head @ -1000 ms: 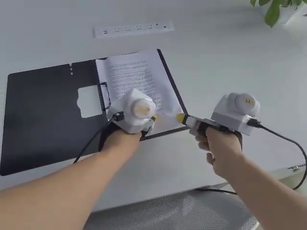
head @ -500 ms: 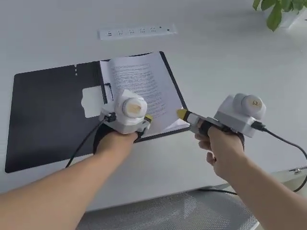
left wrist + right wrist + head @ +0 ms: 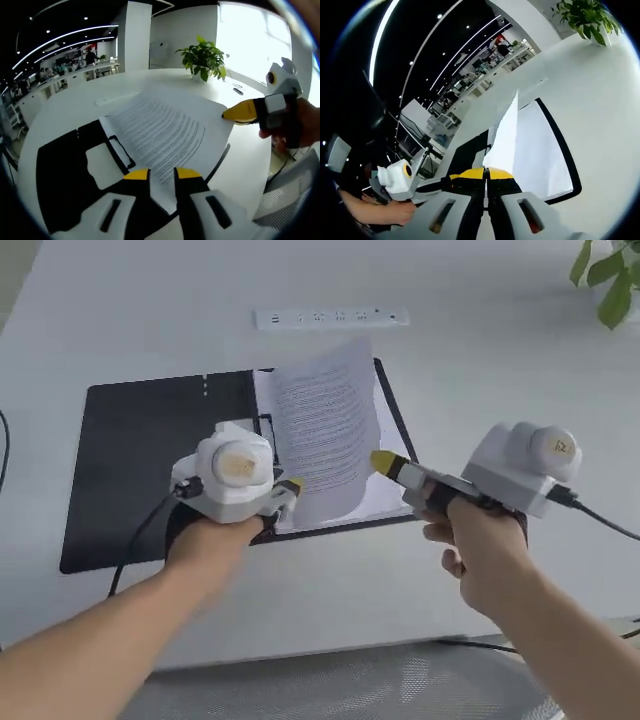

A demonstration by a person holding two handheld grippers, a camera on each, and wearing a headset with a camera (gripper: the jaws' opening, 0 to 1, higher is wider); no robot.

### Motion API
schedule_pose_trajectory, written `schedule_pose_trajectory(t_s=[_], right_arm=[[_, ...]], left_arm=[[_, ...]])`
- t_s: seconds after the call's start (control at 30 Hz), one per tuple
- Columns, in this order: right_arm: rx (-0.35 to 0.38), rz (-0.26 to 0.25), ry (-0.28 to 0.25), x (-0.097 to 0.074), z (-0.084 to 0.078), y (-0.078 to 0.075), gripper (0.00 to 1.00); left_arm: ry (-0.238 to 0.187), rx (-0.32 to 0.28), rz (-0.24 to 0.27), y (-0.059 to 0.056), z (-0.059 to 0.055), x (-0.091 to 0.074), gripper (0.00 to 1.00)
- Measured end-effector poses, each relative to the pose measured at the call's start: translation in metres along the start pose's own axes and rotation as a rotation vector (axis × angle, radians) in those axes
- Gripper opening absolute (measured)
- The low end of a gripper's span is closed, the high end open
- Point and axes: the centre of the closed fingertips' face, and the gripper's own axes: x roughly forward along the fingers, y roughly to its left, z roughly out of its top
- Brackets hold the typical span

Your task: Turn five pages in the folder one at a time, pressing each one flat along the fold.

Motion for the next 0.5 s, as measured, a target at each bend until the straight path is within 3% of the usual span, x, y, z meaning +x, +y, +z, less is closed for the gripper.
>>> schedule_pose_trajectory(t_s=[0.3, 0.5], right_arm=[[-0.069, 0.109, 0.021, 0.013, -0.007, 0.052, 0.00], [-0.100, 0.149, 0.049, 0.024, -0.016, 0.074, 0.00]], left_arm=[[-0.068, -0.053, 0.028, 0.018, 0.010, -0.048, 0.23], [-0.117, -0.085, 0.050, 0.033, 0.018, -0.084, 0.27]])
